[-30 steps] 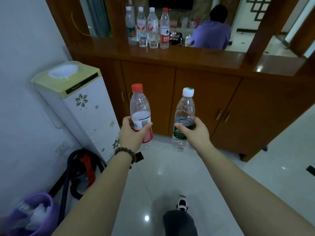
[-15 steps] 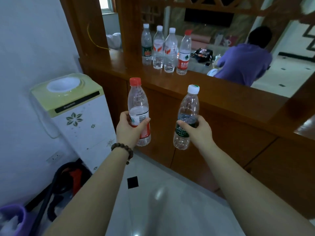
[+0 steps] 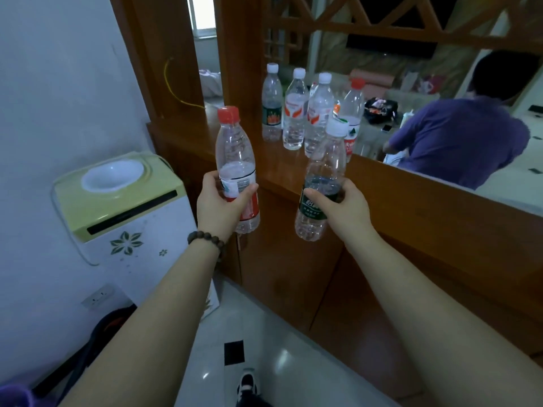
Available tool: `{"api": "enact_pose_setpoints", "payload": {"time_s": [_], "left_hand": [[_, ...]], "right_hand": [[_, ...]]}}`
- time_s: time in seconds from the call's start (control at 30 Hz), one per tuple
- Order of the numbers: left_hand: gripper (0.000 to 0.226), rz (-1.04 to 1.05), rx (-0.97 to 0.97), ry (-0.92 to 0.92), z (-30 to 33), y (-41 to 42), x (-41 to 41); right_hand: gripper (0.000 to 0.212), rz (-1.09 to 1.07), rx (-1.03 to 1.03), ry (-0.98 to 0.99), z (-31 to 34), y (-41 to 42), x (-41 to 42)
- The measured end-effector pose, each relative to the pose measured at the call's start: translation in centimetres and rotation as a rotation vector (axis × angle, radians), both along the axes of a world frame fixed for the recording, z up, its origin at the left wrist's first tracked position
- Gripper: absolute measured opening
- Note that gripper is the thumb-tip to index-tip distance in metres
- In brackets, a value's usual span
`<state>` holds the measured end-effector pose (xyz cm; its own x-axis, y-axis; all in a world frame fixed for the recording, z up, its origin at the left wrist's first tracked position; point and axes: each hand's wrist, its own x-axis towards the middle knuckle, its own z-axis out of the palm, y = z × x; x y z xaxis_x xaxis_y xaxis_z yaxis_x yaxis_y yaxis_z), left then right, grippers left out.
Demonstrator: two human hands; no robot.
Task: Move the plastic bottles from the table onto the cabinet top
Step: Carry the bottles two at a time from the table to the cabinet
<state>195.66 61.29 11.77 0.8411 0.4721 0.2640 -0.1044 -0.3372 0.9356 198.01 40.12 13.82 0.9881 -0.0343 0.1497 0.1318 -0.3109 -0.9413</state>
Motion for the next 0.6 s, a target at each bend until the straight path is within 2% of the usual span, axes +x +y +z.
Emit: {"api": "enact_pose_setpoints", "payload": {"time_s": [0.2,0.4,0.6], "left_hand": [[0.059,-0.049,0.03,-0.034,0.9,2.3,8.6],[0.062,-0.079,0.051,-0.037,1.5,5.0,17.8],[0.063,-0.13,0.095,-0.023,1.2,5.6,24.0]], "right_hand": [[0.043,0.007,0.042,-0.05,0.9,3.3,8.3],[0.053,-0.022,0.028,-0.064,1.1,6.9,16.4],[0.052,-0.036,-0.036,-0.076,0.2,9.0,21.1]]}}
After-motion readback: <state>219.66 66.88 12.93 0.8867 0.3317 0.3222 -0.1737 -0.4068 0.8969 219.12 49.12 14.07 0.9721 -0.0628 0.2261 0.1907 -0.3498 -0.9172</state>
